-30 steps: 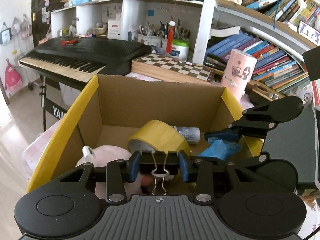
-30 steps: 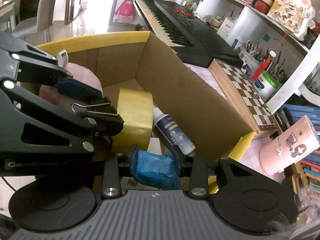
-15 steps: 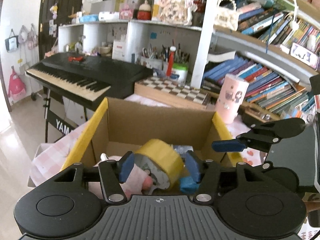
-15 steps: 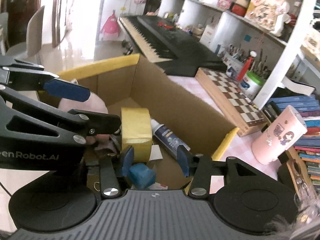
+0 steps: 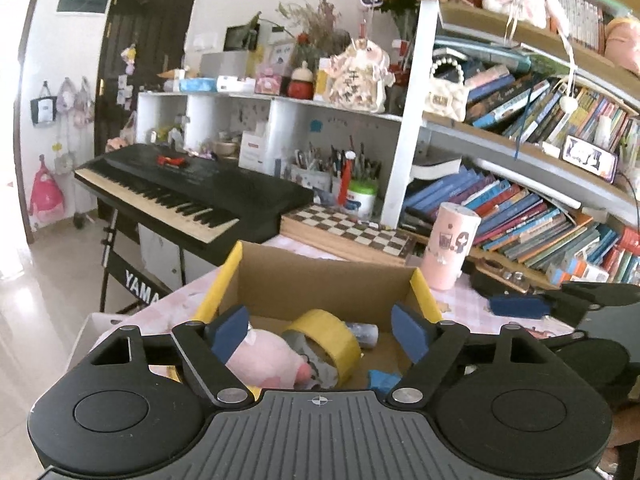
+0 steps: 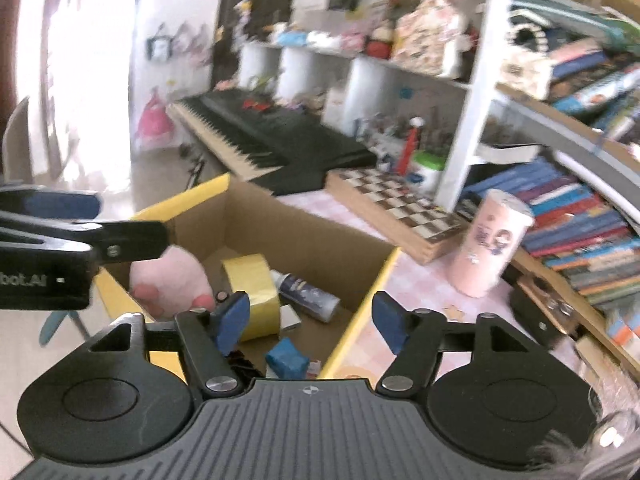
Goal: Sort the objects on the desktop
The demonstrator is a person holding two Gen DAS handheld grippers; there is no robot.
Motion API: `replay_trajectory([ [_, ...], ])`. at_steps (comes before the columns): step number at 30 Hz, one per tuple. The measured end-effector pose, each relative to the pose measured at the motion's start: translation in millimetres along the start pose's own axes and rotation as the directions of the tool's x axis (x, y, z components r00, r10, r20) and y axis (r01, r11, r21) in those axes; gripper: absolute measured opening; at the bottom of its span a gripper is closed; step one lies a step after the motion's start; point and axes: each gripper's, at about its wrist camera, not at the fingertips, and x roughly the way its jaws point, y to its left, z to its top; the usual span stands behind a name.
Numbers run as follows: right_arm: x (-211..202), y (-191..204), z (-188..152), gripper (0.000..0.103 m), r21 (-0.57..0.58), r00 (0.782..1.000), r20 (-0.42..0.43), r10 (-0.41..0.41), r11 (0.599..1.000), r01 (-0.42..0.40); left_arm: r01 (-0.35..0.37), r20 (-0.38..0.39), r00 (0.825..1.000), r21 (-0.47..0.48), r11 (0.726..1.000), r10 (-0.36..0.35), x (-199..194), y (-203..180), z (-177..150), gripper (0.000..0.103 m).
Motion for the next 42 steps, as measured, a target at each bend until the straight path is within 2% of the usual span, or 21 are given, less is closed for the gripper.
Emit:
replay_trajectory([
  [11,-57.2,18.6,-24.9,0.07,0.109,0.995,0.028,-0.093,0.99,0.089,0.002,-0.004,1.0,-0.007,1.0,-0.002,-45.3,17.3,-20.0,0.084],
  [13,-65.1,22.5,-30.3,0.071,0.133,0.993,0.03,-0.111,0.985,0.106,0.002,-0.006,1.0,-0.006,1.0,-0.002,-52.9,19.6,-24.2,0.088],
  [18,-86.8,34.8,-46.5,0.077,0.205,0.98,0.036,-0.196,0.961,0.184,-0.004,-0.001,1.0,-0.011,1.0,0.004,-71.7,25.0,-37.9,0.095],
  [22,-101.9,44.1,-62.8,0.079,0.244,0.971,0.024,-0.238,0.943,0.225,-0.005,0.007,1.0,-0.007,1.0,0.005,-85.5,24.9,-49.8,0.097],
  [30,-130.1,64.9,-96.1,0.084,0.285,0.954,-0.018,-0.298,0.914,0.29,-0.019,-0.009,1.0,0.018,1.0,0.019,-110.6,15.0,-81.2,0.098],
  [39,-151.5,78.6,-134.2,0.089,0.353,0.929,-0.105,-0.356,0.859,0.369,0.046,-0.08,0.996,0.086,0.995,-0.039,-121.8,3.6,-105.8,0.099],
  [42,-154.4,81.5,-143.9,0.089,0.371,0.926,-0.141,-0.349,0.849,0.376,0.05,-0.1,0.994,0.097,0.994,-0.04,-120.5,-0.6,-108.5,0.099],
])
